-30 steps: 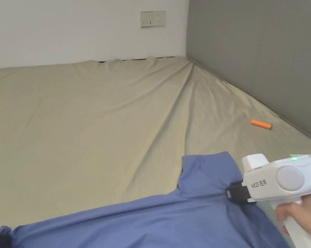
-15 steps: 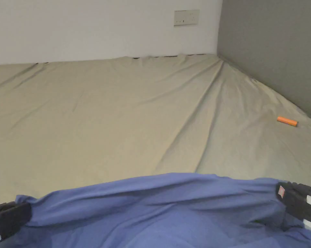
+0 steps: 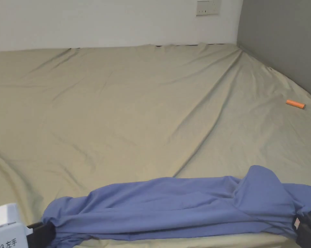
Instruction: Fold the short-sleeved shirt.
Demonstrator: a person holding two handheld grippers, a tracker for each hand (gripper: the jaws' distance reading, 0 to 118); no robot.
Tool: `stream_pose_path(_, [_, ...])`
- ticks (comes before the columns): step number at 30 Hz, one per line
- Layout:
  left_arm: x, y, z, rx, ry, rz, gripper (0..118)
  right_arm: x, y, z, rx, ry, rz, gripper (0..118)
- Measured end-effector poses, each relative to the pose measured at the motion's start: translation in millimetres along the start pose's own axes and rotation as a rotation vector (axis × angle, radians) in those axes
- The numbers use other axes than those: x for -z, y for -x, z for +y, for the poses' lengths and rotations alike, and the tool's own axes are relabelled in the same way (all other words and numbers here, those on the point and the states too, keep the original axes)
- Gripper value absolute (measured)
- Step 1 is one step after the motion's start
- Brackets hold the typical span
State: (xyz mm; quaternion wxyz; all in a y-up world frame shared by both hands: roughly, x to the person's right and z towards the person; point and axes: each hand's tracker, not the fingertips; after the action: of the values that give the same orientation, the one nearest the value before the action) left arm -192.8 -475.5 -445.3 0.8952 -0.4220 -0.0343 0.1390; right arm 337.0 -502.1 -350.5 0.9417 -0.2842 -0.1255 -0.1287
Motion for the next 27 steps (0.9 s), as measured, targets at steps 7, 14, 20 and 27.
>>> stream_pose_path(7, [-28,-17,-1,0.034,-0.043,0.010,110,-22,20,12,-0.082,-0.066,0.049,118])
stream_pose_path(14, [-112,-56,18,0.205,-0.371,0.012,106,-67,58,60,-0.152,-0.294,0.115,117])
stream_pose_path(20, [-135,-76,6,0.290,-0.346,-0.004,0,-95,89,78,-0.273,-0.460,0.218,0])
stream_pose_path(27, [-127,-55,7,0.228,-0.329,0.035,1,-84,92,73,-0.261,-0.421,0.292,0])
